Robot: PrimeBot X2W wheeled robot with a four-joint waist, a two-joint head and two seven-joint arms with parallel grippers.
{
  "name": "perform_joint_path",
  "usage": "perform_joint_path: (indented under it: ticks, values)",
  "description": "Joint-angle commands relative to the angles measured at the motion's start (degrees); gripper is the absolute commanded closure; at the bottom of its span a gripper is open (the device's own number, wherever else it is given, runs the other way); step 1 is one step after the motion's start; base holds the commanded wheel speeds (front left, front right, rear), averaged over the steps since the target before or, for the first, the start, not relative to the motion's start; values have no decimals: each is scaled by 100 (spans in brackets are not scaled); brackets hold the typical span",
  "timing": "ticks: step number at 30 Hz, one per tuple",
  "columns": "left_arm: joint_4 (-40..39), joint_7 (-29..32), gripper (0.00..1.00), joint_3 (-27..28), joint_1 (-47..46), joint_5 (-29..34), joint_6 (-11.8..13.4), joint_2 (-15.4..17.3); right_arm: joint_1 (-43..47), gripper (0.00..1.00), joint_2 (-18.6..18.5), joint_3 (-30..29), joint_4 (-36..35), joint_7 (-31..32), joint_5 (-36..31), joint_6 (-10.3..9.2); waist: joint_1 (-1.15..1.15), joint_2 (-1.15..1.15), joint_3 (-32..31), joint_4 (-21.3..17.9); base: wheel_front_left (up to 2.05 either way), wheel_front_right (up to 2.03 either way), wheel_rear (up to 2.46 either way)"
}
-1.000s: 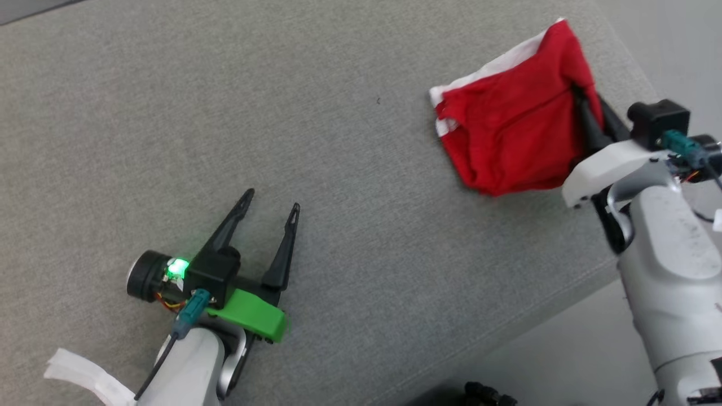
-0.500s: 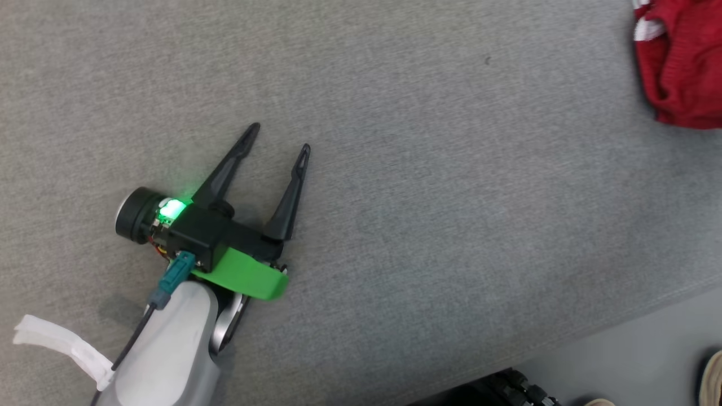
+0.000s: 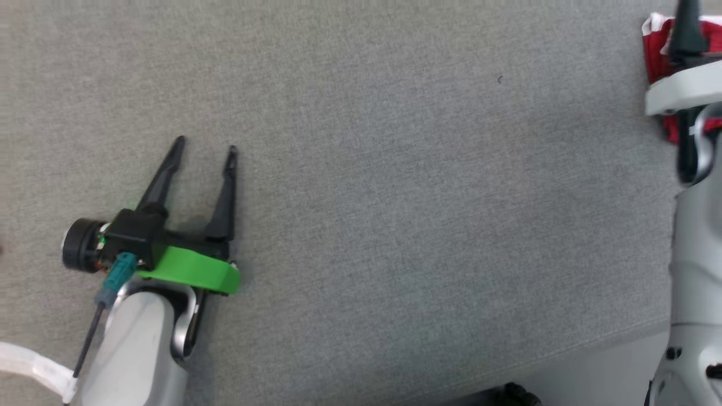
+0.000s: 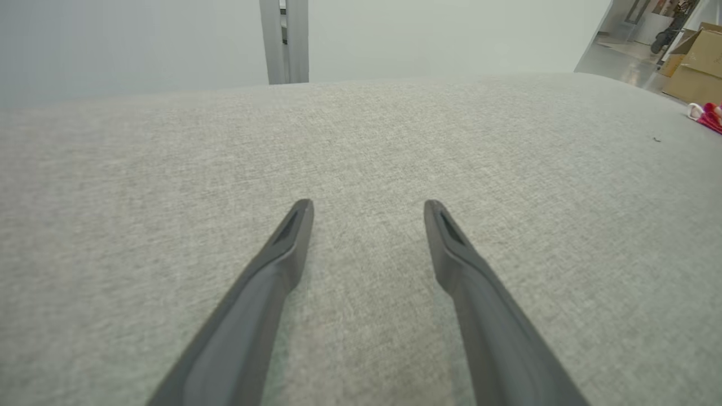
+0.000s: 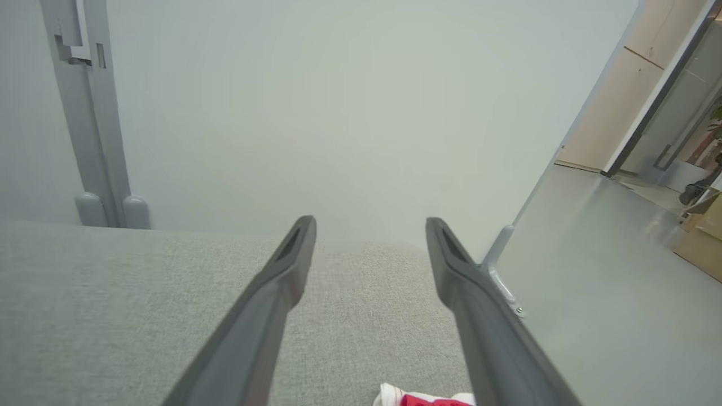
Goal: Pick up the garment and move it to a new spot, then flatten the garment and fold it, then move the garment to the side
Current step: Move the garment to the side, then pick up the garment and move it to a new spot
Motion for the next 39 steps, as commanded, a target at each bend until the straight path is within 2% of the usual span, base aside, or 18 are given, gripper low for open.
perform_joint_path:
  ticks: [1, 7, 13, 17, 30, 39]
  values:
    - [33, 8, 0, 149, 96, 7, 34, -30, 159, 0, 45, 187, -132, -25, 152, -11, 0, 0, -335, 116, 0, 0, 0]
    - [181, 7, 0, 856, 293, 89, 97, -214, 739, 0, 217, 904, -555, -26, 940, -11, 0, 0, -821, 332, 0, 0, 0]
    - [336, 7, 0, 1360, 541, 177, 78, -398, 1416, 0, 251, 1384, -427, -26, 1472, -11, 0, 0, -1280, 584, 0, 0, 0]
    - [436, 7, 0, 1497, 740, 258, 52, -512, 1888, 0, 244, 1575, -230, -27, 1762, -11, 0, 0, -1573, 756, 0, 0, 0]
    - [556, 6, 0, 1615, 1675, 201, 11, -690, 3306, 0, 244, 1854, 10, -27, 1820, -11, 0, 0, -2403, 1045, 0, 0, 0]
    - [286, 6, 0, 1508, 2119, 172, 1, -704, 3747, 0, 247, 1863, 62, -28, 1939, -11, 0, 0, -2550, 1121, 0, 0, 0]
